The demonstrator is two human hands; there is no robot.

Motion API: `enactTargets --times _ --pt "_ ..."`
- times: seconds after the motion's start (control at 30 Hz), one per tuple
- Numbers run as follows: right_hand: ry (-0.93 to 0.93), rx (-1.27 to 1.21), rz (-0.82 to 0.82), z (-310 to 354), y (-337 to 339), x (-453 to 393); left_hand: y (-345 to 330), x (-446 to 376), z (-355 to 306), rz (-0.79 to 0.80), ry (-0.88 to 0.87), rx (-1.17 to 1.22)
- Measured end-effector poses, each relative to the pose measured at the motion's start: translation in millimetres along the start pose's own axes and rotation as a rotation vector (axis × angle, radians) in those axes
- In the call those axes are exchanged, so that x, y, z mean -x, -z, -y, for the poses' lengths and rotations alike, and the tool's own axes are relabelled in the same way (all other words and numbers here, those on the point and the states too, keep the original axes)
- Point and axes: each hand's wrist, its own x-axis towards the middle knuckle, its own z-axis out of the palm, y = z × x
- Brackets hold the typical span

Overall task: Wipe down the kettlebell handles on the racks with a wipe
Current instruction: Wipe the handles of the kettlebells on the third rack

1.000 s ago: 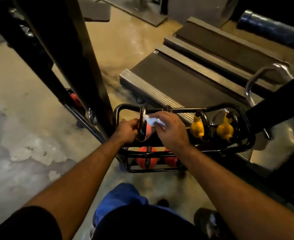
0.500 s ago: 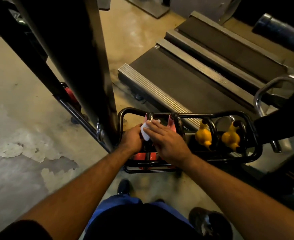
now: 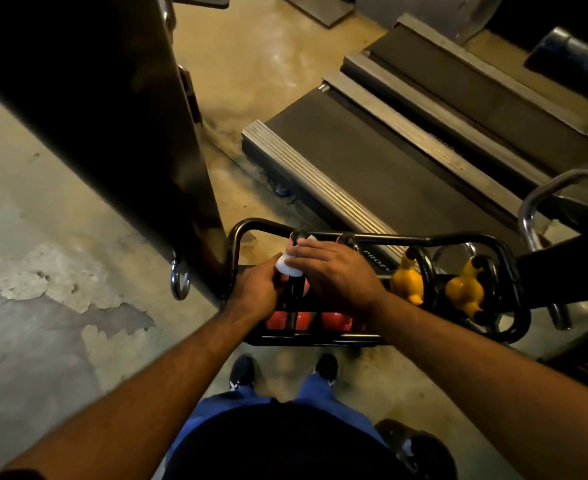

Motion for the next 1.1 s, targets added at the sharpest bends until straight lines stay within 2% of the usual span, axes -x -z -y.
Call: enactTargets --times 0.07,0.13,0.2,0.3,0.4,0.47,0.6,0.67,0.73,0.83,0.97,1.1 --pt "-0.064 0.007 0.004 -15 7 -9 -1 -1 3 0.027 -0.005 -0.088" --pt "-0.140 -0.021 0.084 -22 13 -18 -6 -3 6 0.009 -0.043 -0.047" --pt "-0.098 -0.043 0.192 -23 13 -19 -10 -3 9 0.036 -0.071 0.093" --pt "0.046 -0.011 0.247 -32 14 -12 -17 -5 18 0.071 -0.122 0.104" --pt "-0.090 -0.027 0.251 -41 24 -21 -20 -6 13 0.036 -0.094 0.012" --pt "-0.182 -0.047 0.289 -34 28 -30 -21 -6 8 0.008 -0.063 0.048" --pt "-0.078 -0.078 0.414 -32 28 -37 -19 0 11 0.015 -0.045 0.118" --pt "-0.195 -0.119 0.400 -38 30 -47 -20 -1 16 0.011 -0.070 0.062" --pt "-0.233 -0.085 0.424 -34 28 -56 -19 1 16 0.024 -0.048 0.087" --pt "-0.114 -0.044 0.485 -27 22 -60 -17 3 15 0.010 -0.041 0.150" --pt "-0.226 -0.108 0.468 -32 30 -58 -16 -1 14 0.004 -0.001 0.109" --pt "-0.076 -0.120 0.483 -22 37 -44 -17 1 12 0.016 -0.007 0.105"
